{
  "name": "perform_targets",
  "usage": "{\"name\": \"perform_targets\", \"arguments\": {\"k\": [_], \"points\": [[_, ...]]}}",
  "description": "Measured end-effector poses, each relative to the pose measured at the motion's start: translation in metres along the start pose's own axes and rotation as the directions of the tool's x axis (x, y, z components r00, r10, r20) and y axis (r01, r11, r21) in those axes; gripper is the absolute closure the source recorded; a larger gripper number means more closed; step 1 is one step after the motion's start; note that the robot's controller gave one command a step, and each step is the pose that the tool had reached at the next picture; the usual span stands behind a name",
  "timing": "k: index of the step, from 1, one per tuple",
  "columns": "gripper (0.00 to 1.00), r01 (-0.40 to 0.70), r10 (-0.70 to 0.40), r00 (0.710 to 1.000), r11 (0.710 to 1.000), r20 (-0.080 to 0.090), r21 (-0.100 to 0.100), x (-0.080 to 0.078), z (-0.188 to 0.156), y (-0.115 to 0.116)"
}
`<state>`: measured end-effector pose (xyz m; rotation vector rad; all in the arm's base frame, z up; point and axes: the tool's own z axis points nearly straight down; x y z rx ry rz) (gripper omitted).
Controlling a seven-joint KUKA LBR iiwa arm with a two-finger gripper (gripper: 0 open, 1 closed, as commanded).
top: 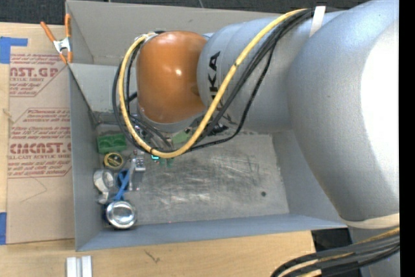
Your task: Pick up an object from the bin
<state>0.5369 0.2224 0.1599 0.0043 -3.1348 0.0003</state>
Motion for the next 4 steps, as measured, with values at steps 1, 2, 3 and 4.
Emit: {"name": "perform_targets", "arguments": {"k": [1,2,3,4], "points": [[0.00,0.188,-0.188,0.982,0.982,0.021,0.000,-0.005,0.073,0.011],[0.00,0.502,-0.502,0.864,0.865,0.027,0.007,-0.003,0.075,0.016],[1.00,0.504,-0.504,0.863,0.863,0.016,0.006,-0.001,0.075,0.015],[1.00,0.515,-0.515,0.857,0.857,0.018,0.005,-0.031,-0.046,0.016]]}}
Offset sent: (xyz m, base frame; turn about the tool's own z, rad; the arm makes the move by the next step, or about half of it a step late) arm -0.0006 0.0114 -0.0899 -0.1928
